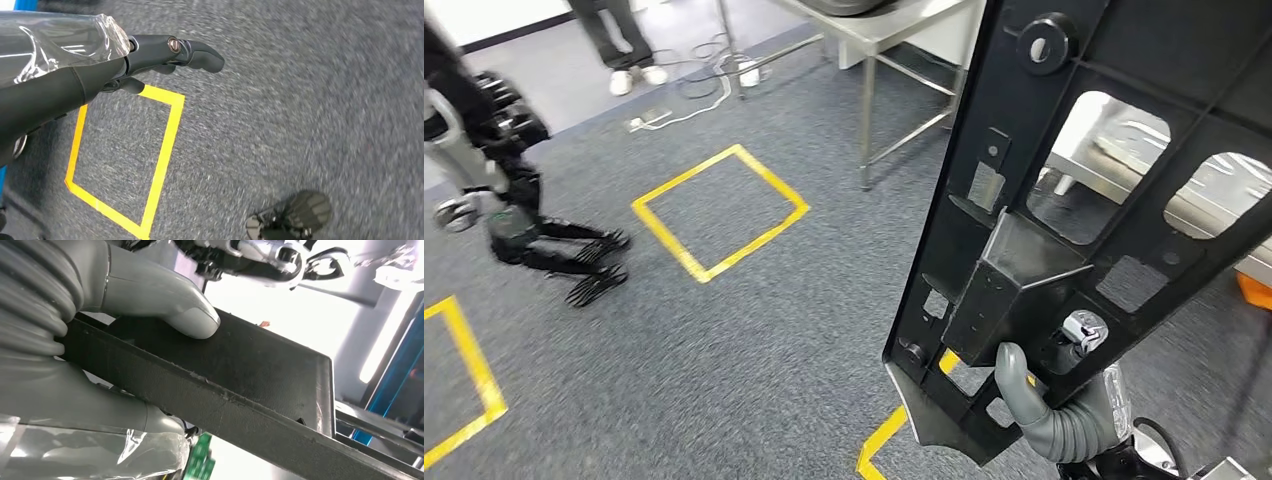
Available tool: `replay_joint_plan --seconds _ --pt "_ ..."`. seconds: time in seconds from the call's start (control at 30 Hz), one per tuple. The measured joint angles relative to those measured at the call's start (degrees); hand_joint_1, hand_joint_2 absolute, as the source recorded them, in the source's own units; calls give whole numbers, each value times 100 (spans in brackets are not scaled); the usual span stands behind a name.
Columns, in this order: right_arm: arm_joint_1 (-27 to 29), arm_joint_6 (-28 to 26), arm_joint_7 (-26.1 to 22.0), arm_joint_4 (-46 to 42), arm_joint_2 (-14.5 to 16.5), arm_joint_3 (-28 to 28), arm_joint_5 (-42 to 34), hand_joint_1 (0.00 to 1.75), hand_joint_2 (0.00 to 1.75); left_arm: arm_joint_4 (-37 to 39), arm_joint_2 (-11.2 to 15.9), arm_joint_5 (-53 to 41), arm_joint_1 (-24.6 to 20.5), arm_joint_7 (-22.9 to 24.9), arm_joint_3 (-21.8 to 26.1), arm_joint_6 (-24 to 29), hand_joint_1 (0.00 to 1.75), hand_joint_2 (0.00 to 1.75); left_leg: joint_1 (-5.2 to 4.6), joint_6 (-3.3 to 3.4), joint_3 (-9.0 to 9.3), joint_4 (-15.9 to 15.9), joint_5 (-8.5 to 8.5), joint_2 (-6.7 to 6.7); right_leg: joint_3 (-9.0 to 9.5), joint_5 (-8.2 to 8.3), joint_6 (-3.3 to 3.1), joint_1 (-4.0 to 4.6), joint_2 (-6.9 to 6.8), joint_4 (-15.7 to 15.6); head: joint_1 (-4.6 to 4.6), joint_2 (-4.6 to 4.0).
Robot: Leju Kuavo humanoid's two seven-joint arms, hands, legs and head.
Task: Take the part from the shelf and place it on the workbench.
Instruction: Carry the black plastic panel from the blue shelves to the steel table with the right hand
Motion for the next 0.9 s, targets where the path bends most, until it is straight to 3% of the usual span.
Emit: replay_joint_plan --seconds 0.03,0.07,0.1,0.17,0.23,0.33,0.4,0.47,0.5,0.53,0.57,0.6,0.63,0.7,0.77,0.83,0.9 --pt "-5 -4 16 0 1 8 19 175 175 1 -14 1 10 7 0 -5 0 175 0 -1 -3 1 -4 94 -116 -67 26 -18 -18 247 1 0" --pt "-8 -12 29 0 1 17 45 175 175 1 -28 1 13 22 0 -11 0 175 4 -6 -5 2 -10 181 -114 -20 50 -37 -33 264 1 0" --pt "-14 -21 48 -1 1 23 77 175 175 2 -40 2 10 46 0 -21 0 175 10 -17 0 4 -19 261 20 126 72 -56 -69 32 1 0" --pt "-39 -38 92 -16 0 28 153 175 175 2 -60 2 0 127 1 -42 0 175 11 -65 28 16 -53 395 518 477 101 -67 -287 -833 2 0" --pt "-65 -55 157 -45 -1 30 232 175 175 2 -64 2 -6 224 2 -64 0 175 -11 -129 56 36 -96 498 812 625 57 -47 -438 -1370 -5 0" --pt "-72 -96 269 -93 -2 32 337 175 175 2 -66 1 -12 351 4 -112 0 175 -4 -218 77 55 -136 615 800 636 -71 -23 -295 -1419 -11 0" --pt "-75 -121 309 -132 -3 34 376 175 175 2 -68 -2 -16 390 4 -129 0 175 33 -284 -16 306 -330 441 786 668 -146 -35 -180 -1433 -14 0" --pt "-79 -140 322 -156 -1 42 386 175 175 2 -73 -3 -8 413 4 -134 0 175 59 -322 -335 1046 -738 147 761 692 -194 -41 -63 -1435 -18 0" --pt "-78 -144 328 -160 1 48 387 175 175 2 -75 -3 5 420 5 -135 0 175 63 -328 -537 1485 -919 71 748 700 -208 -35 8 -1434 -18 0" --pt "-77 -145 333 -161 3 55 387 175 175 2 -75 -3 18 416 6 -133 0 175 62 -327 -690 1804 -1012 35 739 706 -216 -28 90 -1433 -17 0" --pt "-77 -145 336 -162 3 62 388 175 175 2 -75 -3 27 390 8 -126 0 175 61 -316 -746 1905 -989 17 736 711 -220 -22 174 -1432 -17 0" --pt "-79 -146 339 -162 4 70 388 175 175 2 -75 -3 28 351 9 -117 0 175 59 -296 -683 1750 -852 -4 740 714 -219 -18 259 -1432 -17 0" --pt "-81 -149 340 -162 5 77 388 175 175 2 -75 -3 22 306 10 -108 0 175 58 -268 -519 1382 -639 -53 749 718 -216 -17 339 -1432 -16 0" --pt "-91 -154 343 -162 5 88 388 175 175 2 -74 -3 6 236 15 -98 0 175 60 -205 -139 512 -260 -319 750 729 -193 -13 485 -1426 -15 0" --pt "-107 -158 345 -162 4 101 388 175 175 2 -73 -3 4 176 36 -95 0 175 50 -170 24 112 -143 -490 712 754 -140 -22 619 -1420 -14 0" --pt "-116 -160 345 -162 1 119 387 175 175 2 -81 -3 4 85 57 -79 0 175 44 -136 30 73 -124 -386 667 787 -72 -39 732 -1431 -14 0" --pt "-134 -160 346 -164 -7 133 384 175 175 2 -95 -3 -10 -6 71 -39 0 175 63 -78 45 15 -71 -244 563 668 -25 -23 515 -1273 -2 0"
